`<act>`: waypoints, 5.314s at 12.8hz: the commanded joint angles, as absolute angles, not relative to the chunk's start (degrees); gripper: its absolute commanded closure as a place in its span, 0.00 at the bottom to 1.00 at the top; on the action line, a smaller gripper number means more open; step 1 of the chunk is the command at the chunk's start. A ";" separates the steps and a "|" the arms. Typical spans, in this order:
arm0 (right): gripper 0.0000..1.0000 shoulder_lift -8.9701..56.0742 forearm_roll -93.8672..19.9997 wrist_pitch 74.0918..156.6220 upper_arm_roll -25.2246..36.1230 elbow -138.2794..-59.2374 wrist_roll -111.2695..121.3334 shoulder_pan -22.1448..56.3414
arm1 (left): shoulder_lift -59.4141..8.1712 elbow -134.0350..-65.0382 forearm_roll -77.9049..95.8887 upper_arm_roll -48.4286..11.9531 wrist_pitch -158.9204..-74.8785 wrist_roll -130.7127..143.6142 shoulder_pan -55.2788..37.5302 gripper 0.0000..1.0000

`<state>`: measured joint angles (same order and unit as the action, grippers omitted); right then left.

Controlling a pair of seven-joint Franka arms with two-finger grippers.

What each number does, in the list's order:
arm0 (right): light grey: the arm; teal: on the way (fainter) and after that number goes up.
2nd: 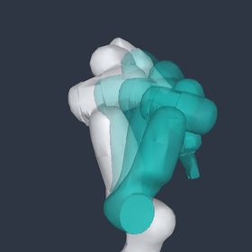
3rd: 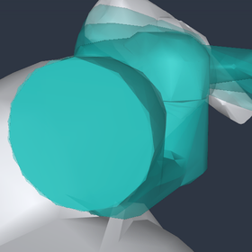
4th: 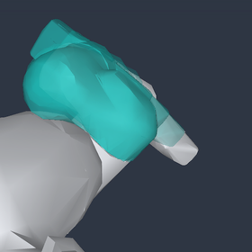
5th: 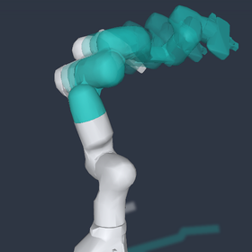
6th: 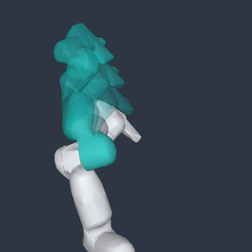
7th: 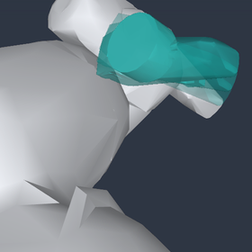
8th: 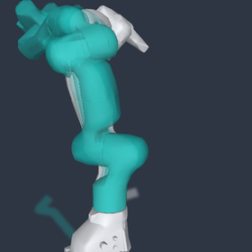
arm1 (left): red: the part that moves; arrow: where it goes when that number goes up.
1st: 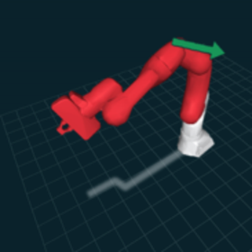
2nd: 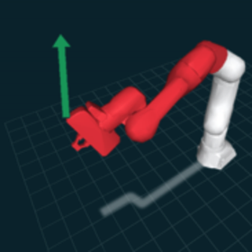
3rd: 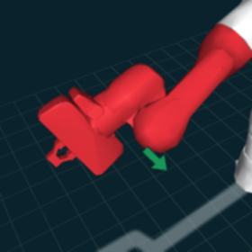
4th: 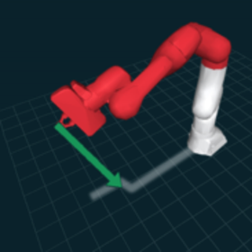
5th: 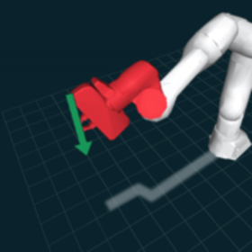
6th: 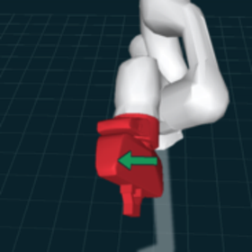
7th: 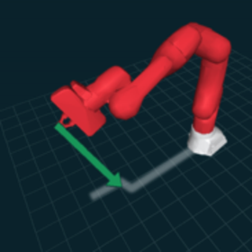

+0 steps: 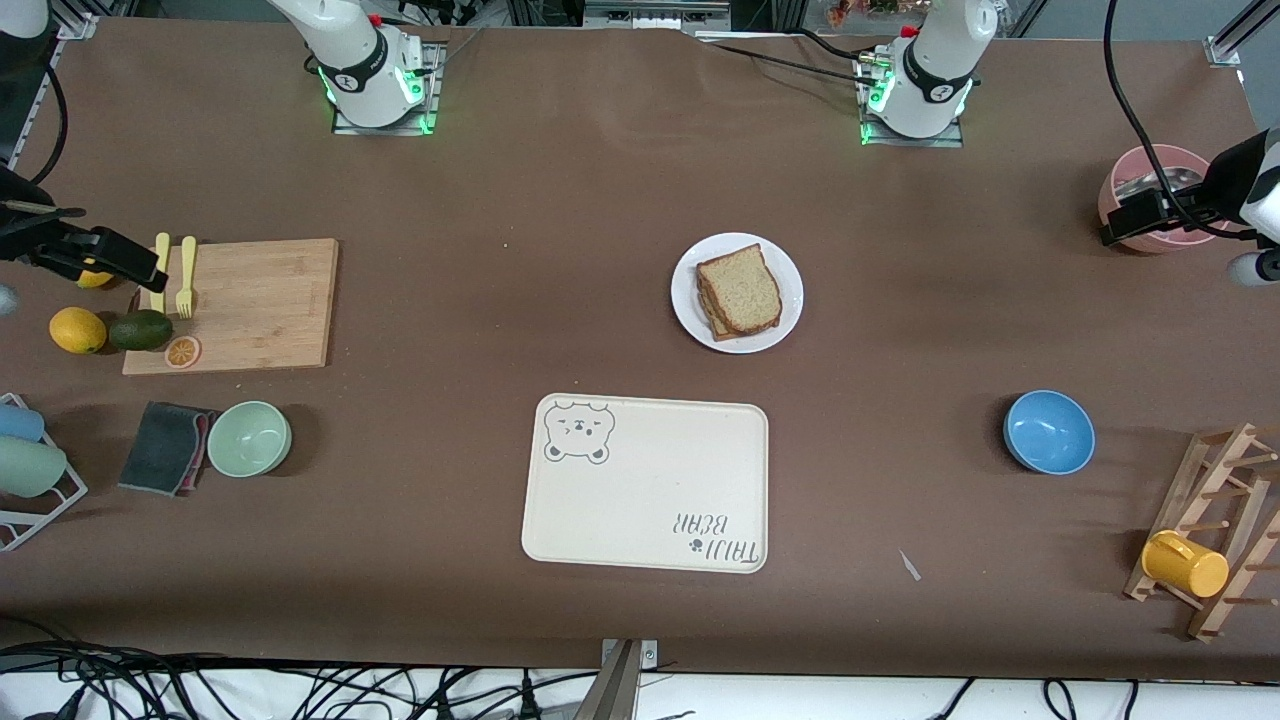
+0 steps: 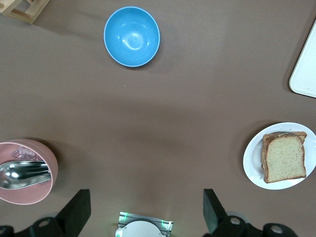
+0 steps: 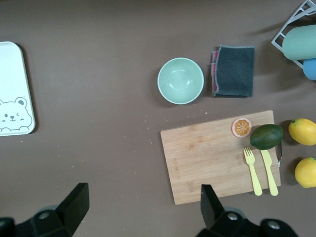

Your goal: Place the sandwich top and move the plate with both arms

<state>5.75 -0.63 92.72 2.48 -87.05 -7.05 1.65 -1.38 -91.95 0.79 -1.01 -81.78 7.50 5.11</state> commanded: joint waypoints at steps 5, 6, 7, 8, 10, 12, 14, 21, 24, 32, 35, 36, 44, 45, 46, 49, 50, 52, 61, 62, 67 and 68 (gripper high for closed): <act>0.00 5.89 -1.41 92.46 2.46 -85.87 -7.30 1.14 | -0.97 -92.72 2.20 -0.97 -82.35 7.29 5.10 0.00; 0.00 5.98 -1.41 92.46 2.63 -85.87 -6.77 1.06 | -0.97 -92.72 2.20 -0.97 -82.35 7.29 5.10 0.00; 0.00 5.89 -1.41 92.46 2.90 -85.87 -6.77 0.97 | -0.97 -92.81 2.20 -0.97 -82.35 7.29 5.18 0.00; 0.00 5.89 -1.32 92.46 2.90 -85.87 -6.68 0.97 | -0.97 -92.99 2.20 -0.97 -82.35 7.29 5.10 0.00; 0.00 5.71 -1.23 92.37 2.81 -85.78 -6.86 1.05 | -0.88 -93.25 2.20 -0.97 -82.35 7.29 5.19 0.00; 0.00 5.71 -1.23 92.46 2.73 -85.78 -7.03 1.05 | -0.97 -93.25 2.20 -0.97 -82.44 7.29 5.19 0.00; 0.00 5.80 -1.23 92.37 2.64 -85.08 -7.03 1.14 | -1.32 -93.25 2.28 -0.97 -82.70 7.38 5.18 0.00; 0.00 5.89 -1.32 92.37 2.72 -84.90 -6.85 1.14 | -6.58 -92.64 2.90 -0.97 -83.76 7.30 5.19 0.00; 0.00 5.89 -1.32 92.37 2.72 -84.90 -6.94 1.06 | -8.61 -92.55 2.90 -0.88 -85.16 7.29 5.45 0.00; 0.00 5.98 -1.41 92.37 2.72 -84.99 -7.65 1.23 | -9.32 -98.14 5.26 -1.32 -93.13 7.30 3.25 0.00; 0.00 5.98 -1.41 92.37 2.64 -84.99 -7.65 1.23 | -8.96 -103.87 6.24 -1.41 -100.61 7.29 3.34 0.00; 0.00 5.98 -1.41 92.37 2.64 -84.99 -7.65 1.23 | -9.14 -105.80 6.50 -1.58 -103.77 7.38 3.17 0.00; 0.00 6.86 -1.32 92.55 2.37 -84.99 -7.65 1.41 | -15.11 -122.94 23.07 -8.96 -128.92 7.12 1.68 0.00; 0.00 6.86 -1.32 92.46 2.37 -84.99 -7.65 1.41 | -15.55 -124.52 26.60 -9.14 -131.11 5.29 0.45 0.00; 0.00 6.86 -1.32 92.46 2.37 -84.99 -7.56 1.41 | -15.73 -126.19 29.33 -9.75 -132.96 1.88 -0.26 0.00; 0.00 6.86 -1.23 92.46 2.37 -84.99 -7.56 1.41 | -16.26 -129.27 40.56 -10.46 -133.42 -8.84 -0.26 0.00; 0.00 6.86 -1.23 92.55 2.37 -84.99 -7.56 1.41 | -16.69 -130.51 45.83 -10.55 -133.42 -14.27 -0.35 0.00; 0.00 6.94 -1.23 92.55 2.37 -84.99 -7.56 1.41 | -17.92 -131.92 56.64 -10.81 -133.33 -26.48 -0.96 0.00; 0.00 6.94 -1.41 92.81 2.46 -84.99 -6.86 1.23 | -21.71 -136.84 73.21 -12.39 -132.72 -51.05 -1.23 0.00; 0.00 6.94 -1.41 92.81 2.46 -84.99 -6.68 1.23 | -21.71 -137.45 73.21 -12.39 -132.63 -52.63 -1.23 0.00; 0.00 6.94 -1.41 92.81 2.46 -84.99 -6.77 1.32 | -21.27 -139.57 73.21 -13.27 -132.54 -54.40 -1.05 0.00; 0.00 6.94 -1.41 92.81 2.55 -84.99 -6.59 1.14 | -21.27 -139.57 73.21 -13.79 -132.54 -54.32 -1.05 0.01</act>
